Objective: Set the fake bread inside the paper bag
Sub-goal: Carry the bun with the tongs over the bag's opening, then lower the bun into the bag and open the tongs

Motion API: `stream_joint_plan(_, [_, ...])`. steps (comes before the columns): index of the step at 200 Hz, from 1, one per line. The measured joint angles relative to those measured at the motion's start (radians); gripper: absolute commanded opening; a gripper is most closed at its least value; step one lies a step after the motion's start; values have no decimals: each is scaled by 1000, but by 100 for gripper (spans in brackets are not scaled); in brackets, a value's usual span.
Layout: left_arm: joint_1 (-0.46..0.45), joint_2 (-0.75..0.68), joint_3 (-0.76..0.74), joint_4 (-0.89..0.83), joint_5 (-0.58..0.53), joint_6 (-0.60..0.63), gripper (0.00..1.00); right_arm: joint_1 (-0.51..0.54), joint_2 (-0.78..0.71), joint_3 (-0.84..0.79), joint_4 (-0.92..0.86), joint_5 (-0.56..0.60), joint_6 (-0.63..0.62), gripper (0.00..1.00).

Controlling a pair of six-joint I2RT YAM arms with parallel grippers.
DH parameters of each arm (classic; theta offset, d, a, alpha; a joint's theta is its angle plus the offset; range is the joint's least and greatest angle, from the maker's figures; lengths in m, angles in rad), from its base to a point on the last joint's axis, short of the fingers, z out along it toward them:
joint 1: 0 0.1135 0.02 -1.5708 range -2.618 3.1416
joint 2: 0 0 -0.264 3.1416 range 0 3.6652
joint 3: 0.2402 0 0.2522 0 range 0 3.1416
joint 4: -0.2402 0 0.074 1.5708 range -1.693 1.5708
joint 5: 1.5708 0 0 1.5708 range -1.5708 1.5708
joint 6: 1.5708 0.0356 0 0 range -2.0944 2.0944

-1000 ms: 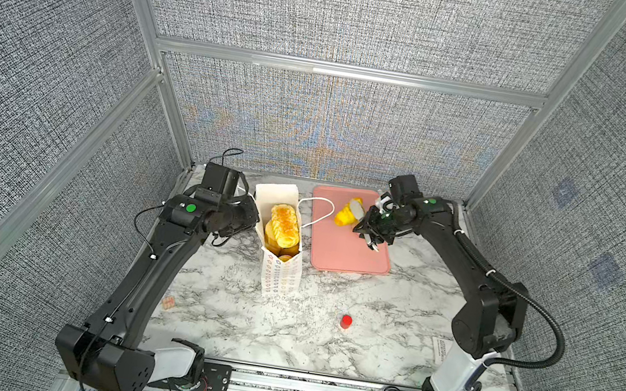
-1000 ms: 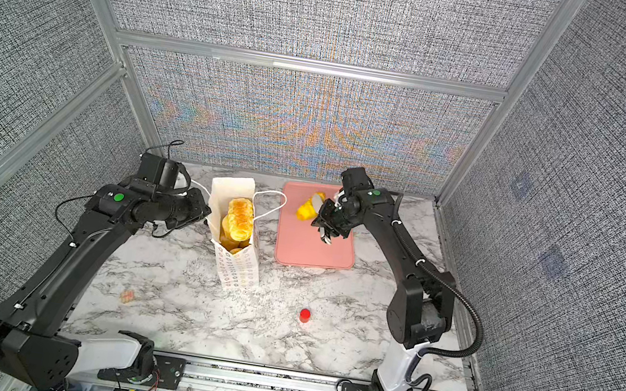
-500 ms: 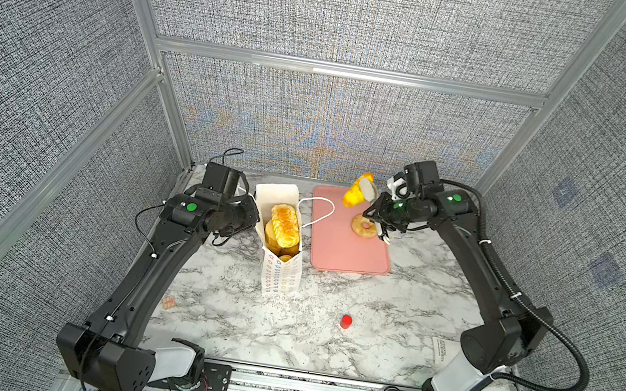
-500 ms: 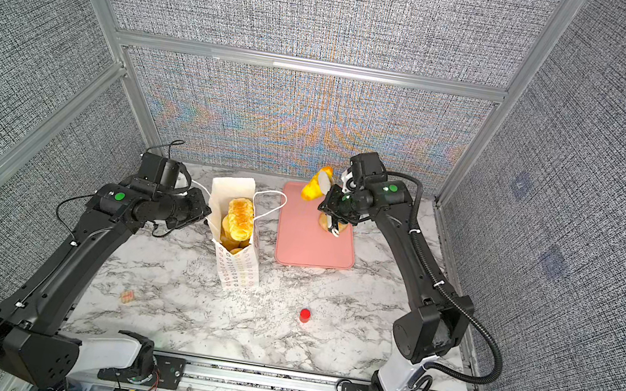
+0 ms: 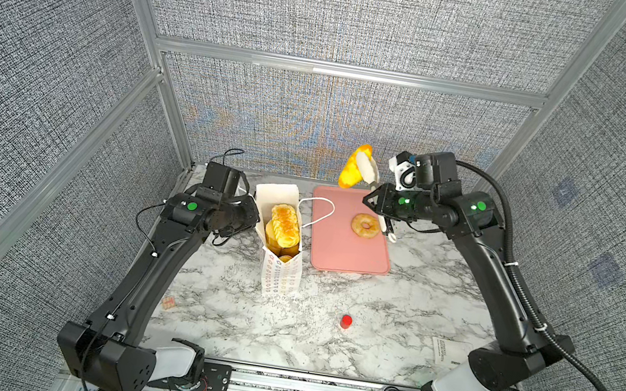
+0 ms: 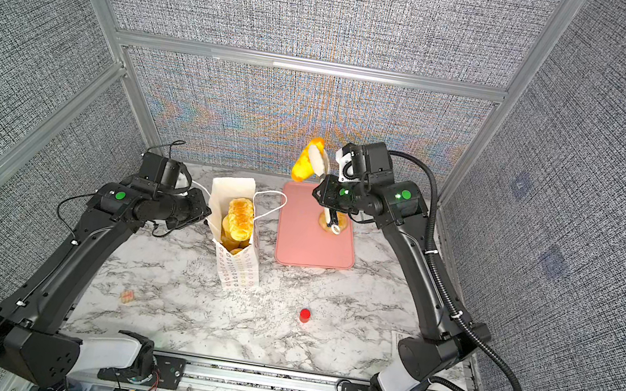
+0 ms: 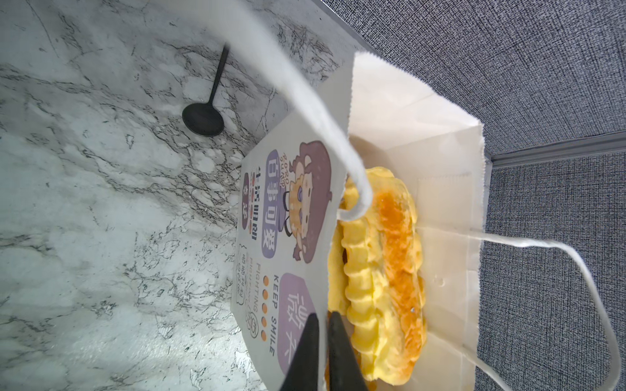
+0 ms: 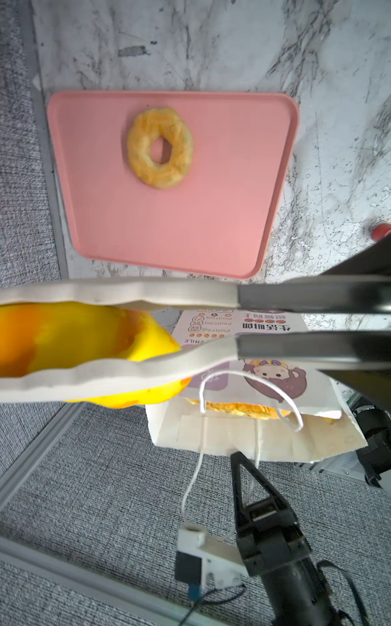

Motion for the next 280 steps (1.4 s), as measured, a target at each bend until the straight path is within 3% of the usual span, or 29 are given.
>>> stream_joint_plan(115, [0, 2, 0, 0, 2, -1, 9, 208, 107, 192, -33, 25, -132, 30])
stream_joint_plan(193, [0, 1, 5, 0, 2, -1, 9, 308, 279, 413, -237, 50, -125, 30])
stream_joint_plan(280, [0, 2, 15, -4, 2, -1, 9, 367, 341, 463, -357, 78, -89, 33])
